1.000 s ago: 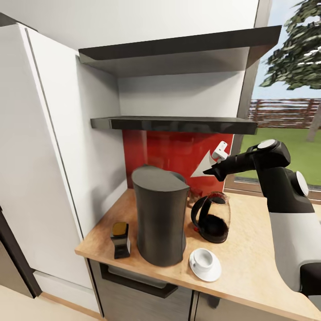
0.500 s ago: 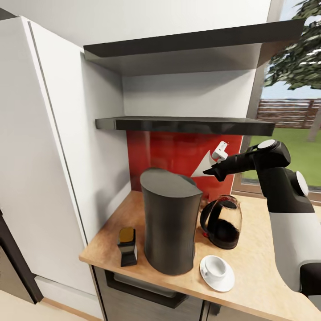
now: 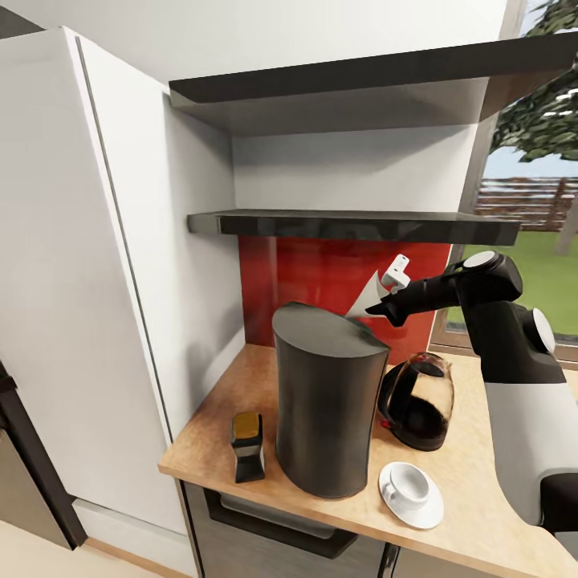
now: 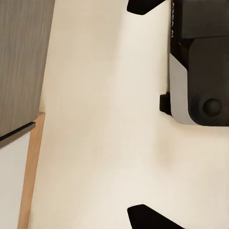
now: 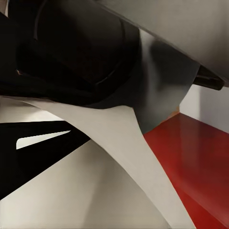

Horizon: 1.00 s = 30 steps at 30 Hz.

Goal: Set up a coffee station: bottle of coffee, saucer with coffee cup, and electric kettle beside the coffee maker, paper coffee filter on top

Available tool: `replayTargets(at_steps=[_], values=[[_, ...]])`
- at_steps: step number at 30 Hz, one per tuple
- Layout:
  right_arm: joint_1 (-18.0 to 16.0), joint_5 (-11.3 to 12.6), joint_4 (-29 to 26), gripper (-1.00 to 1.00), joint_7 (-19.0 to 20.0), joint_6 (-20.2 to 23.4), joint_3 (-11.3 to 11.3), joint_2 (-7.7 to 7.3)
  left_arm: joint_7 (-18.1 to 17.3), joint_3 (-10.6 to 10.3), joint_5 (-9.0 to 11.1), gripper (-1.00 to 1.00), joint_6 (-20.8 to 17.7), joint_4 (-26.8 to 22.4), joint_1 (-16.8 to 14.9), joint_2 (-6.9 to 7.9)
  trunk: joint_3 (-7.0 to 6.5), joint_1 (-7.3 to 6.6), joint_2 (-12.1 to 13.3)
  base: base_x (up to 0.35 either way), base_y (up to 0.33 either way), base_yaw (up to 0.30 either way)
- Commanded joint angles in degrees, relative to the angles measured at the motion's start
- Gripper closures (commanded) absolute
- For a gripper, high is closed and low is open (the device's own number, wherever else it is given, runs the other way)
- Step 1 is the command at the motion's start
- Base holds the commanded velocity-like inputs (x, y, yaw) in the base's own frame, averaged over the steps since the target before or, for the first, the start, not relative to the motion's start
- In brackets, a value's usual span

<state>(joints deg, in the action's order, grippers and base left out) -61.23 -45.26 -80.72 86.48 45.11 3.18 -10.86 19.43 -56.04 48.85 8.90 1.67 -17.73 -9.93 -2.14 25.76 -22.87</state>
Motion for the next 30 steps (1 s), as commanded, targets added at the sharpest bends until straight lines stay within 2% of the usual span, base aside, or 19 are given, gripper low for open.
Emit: replayTargets(at_steps=[1,30], values=[[0.0,-0.4,-0.1,1.0,0.4,0.8,0.1,-0.03,0.0,-0.4,0.5,-1.0,0.2,0.2,0.0,-0.07,0.03,0.02,0.0,0.0,0.002,0.0],[0.0,-0.6,1.0,1.0,0.1,0.5,0.4,-0.03,0.0,-0.5,0.5,-1.0,0.2,0.2,0.0,-0.07,0.03,0.02,0.0,-0.063,0.011,0.0]])
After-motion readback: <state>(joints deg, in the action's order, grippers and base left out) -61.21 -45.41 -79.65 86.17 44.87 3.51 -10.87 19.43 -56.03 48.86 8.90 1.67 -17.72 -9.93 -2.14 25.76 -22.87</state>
